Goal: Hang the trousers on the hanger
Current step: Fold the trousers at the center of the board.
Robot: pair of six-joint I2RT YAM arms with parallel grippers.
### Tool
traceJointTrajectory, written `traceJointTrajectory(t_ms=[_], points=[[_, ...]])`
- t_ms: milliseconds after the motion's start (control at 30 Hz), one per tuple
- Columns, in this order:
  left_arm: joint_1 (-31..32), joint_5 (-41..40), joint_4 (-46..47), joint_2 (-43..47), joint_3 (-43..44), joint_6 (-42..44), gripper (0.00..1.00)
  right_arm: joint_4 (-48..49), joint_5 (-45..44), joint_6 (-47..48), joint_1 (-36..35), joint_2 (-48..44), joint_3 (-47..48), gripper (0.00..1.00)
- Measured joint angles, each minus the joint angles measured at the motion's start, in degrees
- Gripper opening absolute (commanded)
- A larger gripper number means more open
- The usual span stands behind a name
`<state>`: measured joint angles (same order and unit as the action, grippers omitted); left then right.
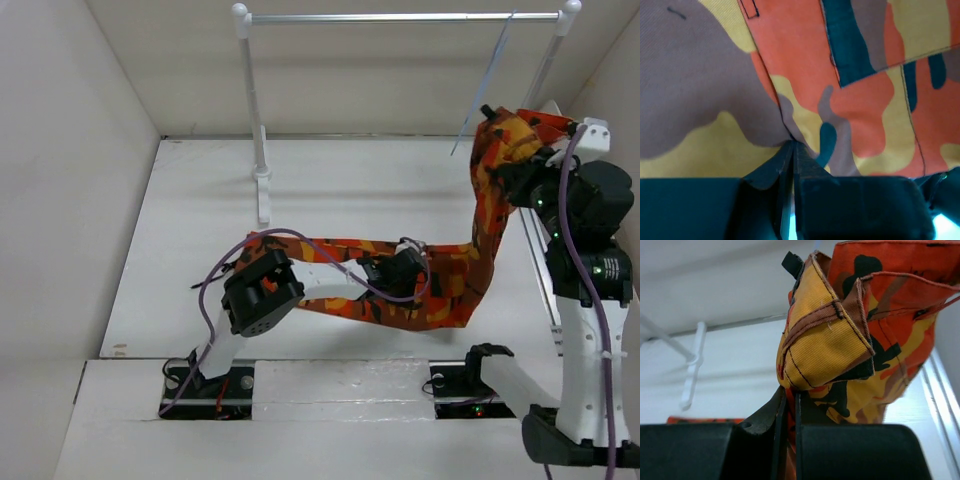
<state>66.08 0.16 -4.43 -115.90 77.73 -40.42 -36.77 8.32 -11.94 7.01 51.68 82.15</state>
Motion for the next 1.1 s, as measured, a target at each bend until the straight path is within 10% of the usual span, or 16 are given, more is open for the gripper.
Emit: traceJointTrajectory(t_ms=[133,267,500,700,867,1100], points=[[0.92,0.26,1.09,-3.04,2.62,-0.83,0.00,0.09,-6.56,-1.11,-13.18,0.22,-0.15,0.00],[-3.21,-1.11,0.31,10.80,-12.57,-1.55,0.00,1.64,-13.94,-2.67,-25.22,1.07,-0.87,0.00],[-34.99,-6.21,-4.68,52.74,-23.17,-0.02,0.00,6.54,-26.21,-3.48,-44.30,11.21,0.20,0.00],[-50.88,-6.47,-10.12,63.58,-20.35,2.51,0.00,12.39,-31.47,-3.54,-56.57,27.41,6.12,0.00],[-51.17,-9.73,-17.09,61.27,-14.69,5.20,0.01,20.37,-30.16,-4.94,-66.79,43.19,8.96,0.56],[-51.19,-10.43,-16.90,61.13,-10.82,7.21,0.10,17.00,-20.15,-6.32,-73.55,58.40,9.94,0.66]])
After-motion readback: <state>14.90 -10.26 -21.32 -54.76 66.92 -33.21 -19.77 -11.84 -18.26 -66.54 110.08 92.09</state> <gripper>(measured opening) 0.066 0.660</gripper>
